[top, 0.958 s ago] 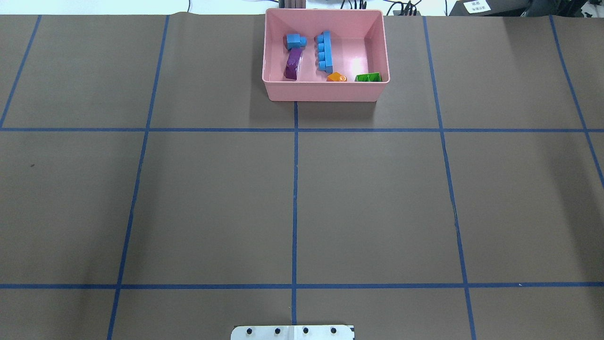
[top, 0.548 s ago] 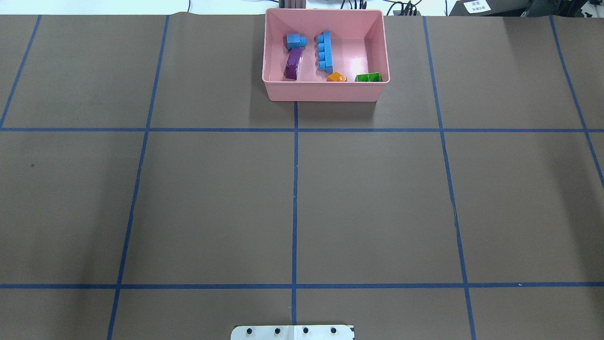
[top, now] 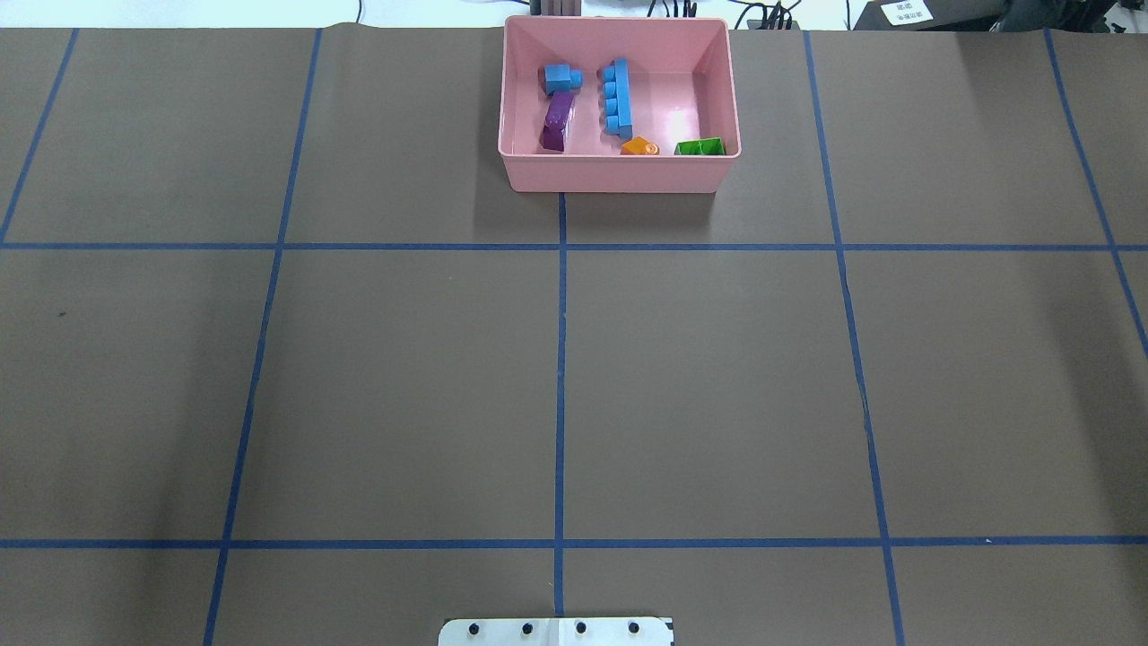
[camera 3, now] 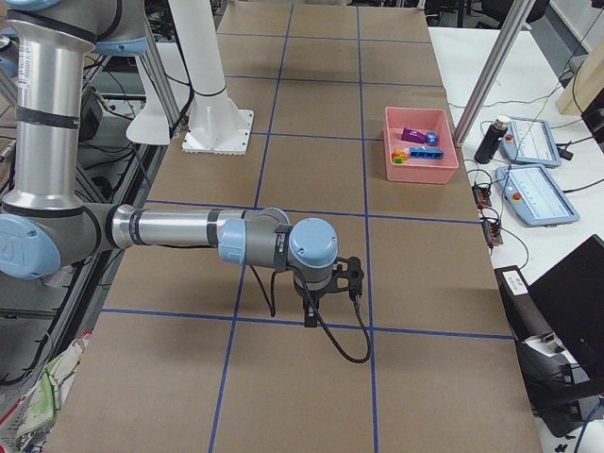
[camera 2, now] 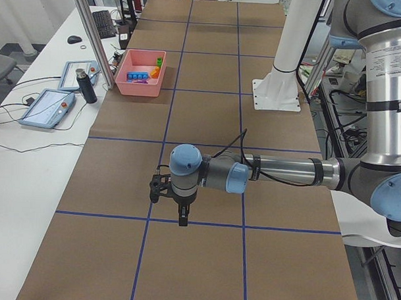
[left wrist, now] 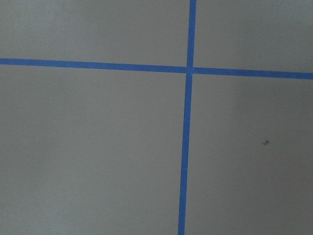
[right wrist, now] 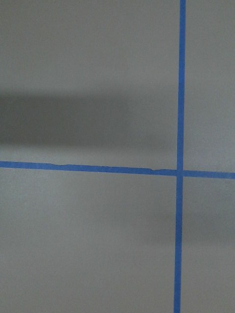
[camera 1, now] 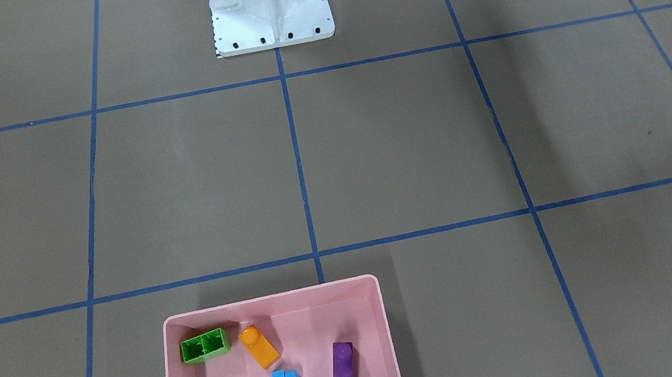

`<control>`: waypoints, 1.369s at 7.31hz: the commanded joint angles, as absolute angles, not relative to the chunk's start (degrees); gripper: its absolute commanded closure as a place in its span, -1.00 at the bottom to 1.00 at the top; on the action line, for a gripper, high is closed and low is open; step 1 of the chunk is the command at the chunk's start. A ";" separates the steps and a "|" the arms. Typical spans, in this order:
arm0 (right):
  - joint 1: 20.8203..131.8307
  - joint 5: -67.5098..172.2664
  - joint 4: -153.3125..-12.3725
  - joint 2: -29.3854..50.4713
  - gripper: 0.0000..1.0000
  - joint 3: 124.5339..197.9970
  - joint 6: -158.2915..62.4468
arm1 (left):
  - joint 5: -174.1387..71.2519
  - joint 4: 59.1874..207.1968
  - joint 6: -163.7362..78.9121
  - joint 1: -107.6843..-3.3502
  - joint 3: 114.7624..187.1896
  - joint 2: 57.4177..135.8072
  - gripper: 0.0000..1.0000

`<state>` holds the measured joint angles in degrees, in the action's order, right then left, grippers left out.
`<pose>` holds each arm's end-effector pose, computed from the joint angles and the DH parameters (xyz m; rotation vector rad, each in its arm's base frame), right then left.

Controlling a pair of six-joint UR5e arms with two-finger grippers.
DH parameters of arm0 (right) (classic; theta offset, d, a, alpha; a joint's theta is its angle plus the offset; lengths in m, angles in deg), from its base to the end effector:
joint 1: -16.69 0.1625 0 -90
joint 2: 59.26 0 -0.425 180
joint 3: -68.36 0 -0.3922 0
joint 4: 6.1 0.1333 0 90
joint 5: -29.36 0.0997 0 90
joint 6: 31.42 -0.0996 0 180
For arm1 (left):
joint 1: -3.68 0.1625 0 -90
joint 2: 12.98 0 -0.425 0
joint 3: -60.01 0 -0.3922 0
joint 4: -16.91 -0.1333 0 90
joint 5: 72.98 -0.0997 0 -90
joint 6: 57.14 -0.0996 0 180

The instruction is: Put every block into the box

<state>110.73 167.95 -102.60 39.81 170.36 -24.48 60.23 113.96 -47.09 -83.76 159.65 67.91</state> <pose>0.0881 -0.4149 0.6341 0.0228 -0.8495 -0.0211 -0.0457 -0.4358 0.6373 0.0425 0.7624 -0.0744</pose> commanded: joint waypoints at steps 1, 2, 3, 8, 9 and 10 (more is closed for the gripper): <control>110.74 166.73 -102.51 39.88 -1.00 170.23 -24.39 | 59.22 113.86 -47.21 -83.77 159.41 68.23 -1.00; 110.74 165.16 -102.08 40.31 -1.00 170.66 -24.30 | 59.21 113.94 -47.21 -83.77 159.41 68.23 -1.00; 110.74 162.10 -101.64 40.32 -1.00 171.27 -24.39 | 59.21 113.94 -47.21 -83.77 159.41 68.32 -1.00; 110.74 162.25 -97.33 40.40 -1.00 171.02 -27.82 | 59.12 113.94 -47.21 -83.69 159.32 68.32 -1.00; 110.74 162.33 -97.33 40.40 -1.00 171.01 -27.90 | 59.12 113.94 -47.21 -83.77 159.32 68.32 -1.00; 110.74 162.33 -97.33 40.40 -1.00 171.01 -27.91 | 59.12 113.94 -47.21 -83.69 159.24 68.32 -1.00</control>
